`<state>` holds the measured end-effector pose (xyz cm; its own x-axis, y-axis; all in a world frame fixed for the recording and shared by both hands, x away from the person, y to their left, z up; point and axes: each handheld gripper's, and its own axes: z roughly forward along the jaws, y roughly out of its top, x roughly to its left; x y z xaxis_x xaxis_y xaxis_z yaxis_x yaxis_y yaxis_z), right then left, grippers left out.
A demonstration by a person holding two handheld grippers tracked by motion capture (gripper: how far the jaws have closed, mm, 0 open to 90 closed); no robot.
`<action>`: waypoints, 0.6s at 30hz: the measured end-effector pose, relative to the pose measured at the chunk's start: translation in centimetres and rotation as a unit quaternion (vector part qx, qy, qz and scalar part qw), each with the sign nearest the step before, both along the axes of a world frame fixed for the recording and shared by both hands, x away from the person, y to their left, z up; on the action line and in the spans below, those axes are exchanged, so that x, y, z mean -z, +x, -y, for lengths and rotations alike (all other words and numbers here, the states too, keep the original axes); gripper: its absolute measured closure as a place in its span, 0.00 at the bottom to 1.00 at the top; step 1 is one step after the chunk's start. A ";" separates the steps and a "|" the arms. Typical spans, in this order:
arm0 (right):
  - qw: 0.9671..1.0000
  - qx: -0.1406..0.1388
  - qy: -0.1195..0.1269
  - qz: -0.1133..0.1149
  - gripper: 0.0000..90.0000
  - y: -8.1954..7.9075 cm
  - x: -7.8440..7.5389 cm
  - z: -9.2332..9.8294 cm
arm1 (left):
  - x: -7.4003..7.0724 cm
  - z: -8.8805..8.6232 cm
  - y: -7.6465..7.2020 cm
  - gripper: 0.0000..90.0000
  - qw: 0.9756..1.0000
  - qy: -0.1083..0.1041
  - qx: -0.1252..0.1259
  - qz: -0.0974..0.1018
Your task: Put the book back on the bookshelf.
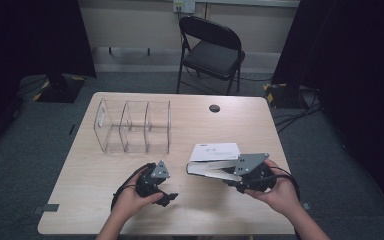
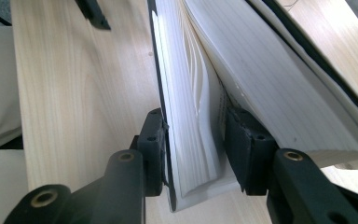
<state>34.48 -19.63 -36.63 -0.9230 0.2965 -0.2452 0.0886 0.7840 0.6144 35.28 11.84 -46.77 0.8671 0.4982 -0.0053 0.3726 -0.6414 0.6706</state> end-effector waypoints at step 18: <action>0.999 -0.014 0.006 -0.046 0.67 -0.2 -1.6 0.7 | 2.9 -0.6 -0.2 0.15 1.000 -0.019 -0.006 0.008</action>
